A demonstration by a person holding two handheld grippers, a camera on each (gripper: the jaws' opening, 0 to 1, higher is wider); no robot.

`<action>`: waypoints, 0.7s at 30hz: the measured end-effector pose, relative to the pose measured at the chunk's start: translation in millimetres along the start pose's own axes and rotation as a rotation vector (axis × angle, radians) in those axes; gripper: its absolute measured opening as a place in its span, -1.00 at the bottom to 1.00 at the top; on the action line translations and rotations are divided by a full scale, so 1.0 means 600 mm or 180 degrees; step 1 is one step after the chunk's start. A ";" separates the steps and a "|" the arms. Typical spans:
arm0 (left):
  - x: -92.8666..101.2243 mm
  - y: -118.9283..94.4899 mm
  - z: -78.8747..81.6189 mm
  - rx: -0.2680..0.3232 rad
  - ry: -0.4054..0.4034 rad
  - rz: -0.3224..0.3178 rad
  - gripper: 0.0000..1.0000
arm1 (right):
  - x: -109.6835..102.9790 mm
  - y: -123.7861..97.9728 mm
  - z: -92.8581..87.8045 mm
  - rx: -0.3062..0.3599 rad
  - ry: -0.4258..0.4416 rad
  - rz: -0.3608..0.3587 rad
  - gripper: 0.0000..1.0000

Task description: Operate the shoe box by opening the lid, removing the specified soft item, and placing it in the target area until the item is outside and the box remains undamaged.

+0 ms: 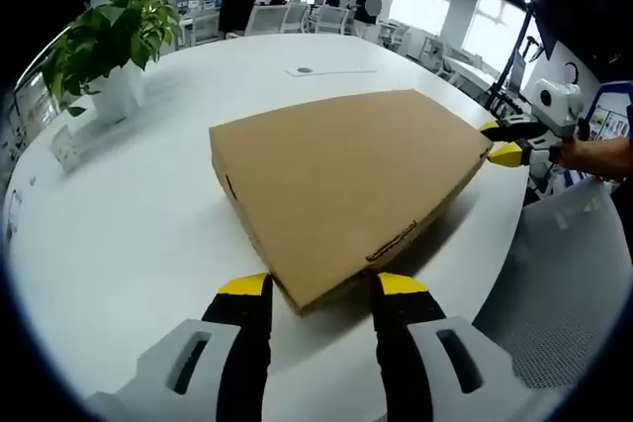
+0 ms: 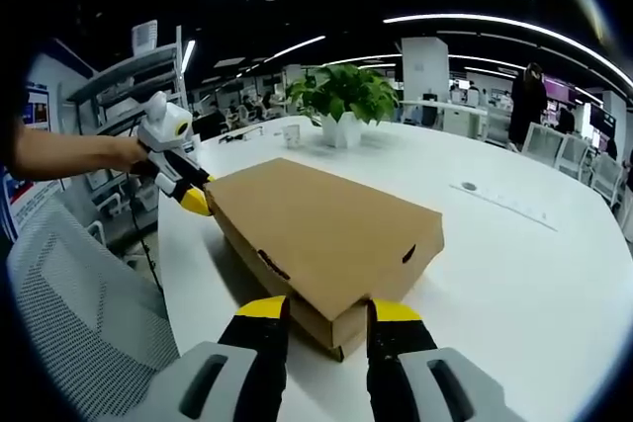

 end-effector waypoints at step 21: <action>0.001 -0.067 0.037 0.0250 0.0030 0.0058 -0.13 | -0.008 -0.048 0.058 0.0206 -0.0109 0.0012 -0.38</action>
Point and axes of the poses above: the point that each gripper's makers call its tool centre point, and the gripper's own axes: y roughly forward along the fingers, x roughly to its right, z roughly out of its top, the point moved 1 cm from there along -y, roughly backward along the fingers, and after that the axes turned 15 degrees about -x, right-handed, at the moved point
